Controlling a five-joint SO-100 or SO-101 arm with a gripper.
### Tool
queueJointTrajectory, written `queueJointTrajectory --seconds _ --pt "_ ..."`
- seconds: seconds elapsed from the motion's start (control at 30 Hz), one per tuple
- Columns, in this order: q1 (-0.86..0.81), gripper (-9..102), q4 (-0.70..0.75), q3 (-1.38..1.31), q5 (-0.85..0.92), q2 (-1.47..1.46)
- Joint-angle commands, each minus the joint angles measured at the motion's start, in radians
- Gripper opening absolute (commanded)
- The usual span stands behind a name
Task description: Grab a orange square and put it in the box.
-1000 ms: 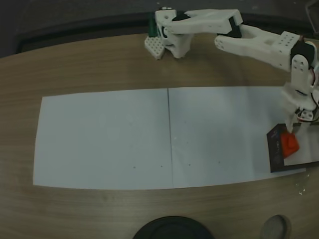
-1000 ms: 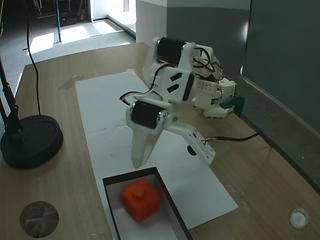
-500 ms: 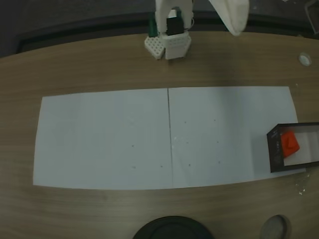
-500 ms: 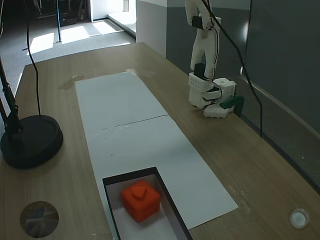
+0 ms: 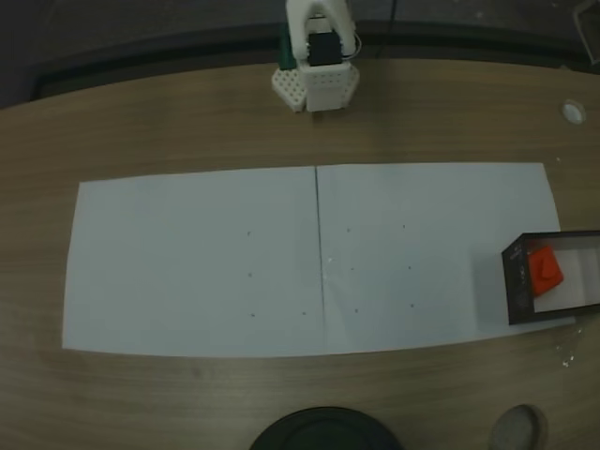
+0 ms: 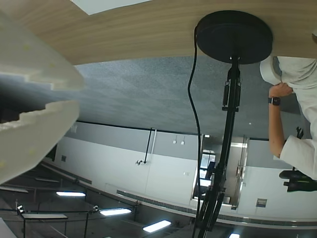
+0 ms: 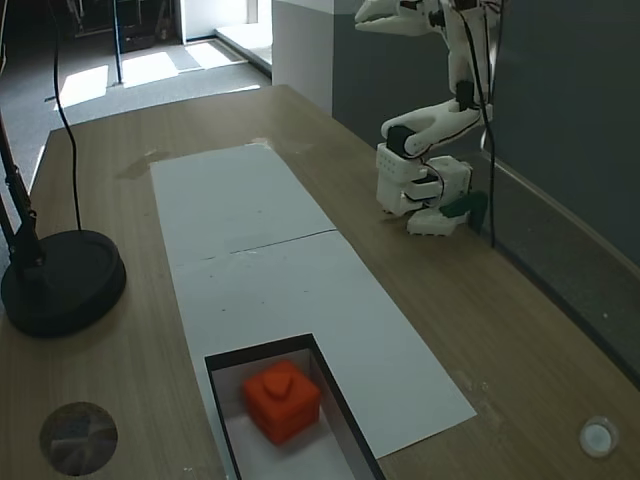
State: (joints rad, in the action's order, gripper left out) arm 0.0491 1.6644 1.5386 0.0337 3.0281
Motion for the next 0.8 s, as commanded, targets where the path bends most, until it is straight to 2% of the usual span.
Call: queueJointTrajectory --seconds 0.0,0.2,0.4,0.77 --pt "-0.009 0 -0.031 0.141 0.008 0.141" --pt "-0.009 0 -0.083 0.311 0.061 0.325" --pt "-0.009 0 -0.209 0.509 0.084 0.443" --pt "-0.011 0 -0.417 0.813 0.077 0.449"
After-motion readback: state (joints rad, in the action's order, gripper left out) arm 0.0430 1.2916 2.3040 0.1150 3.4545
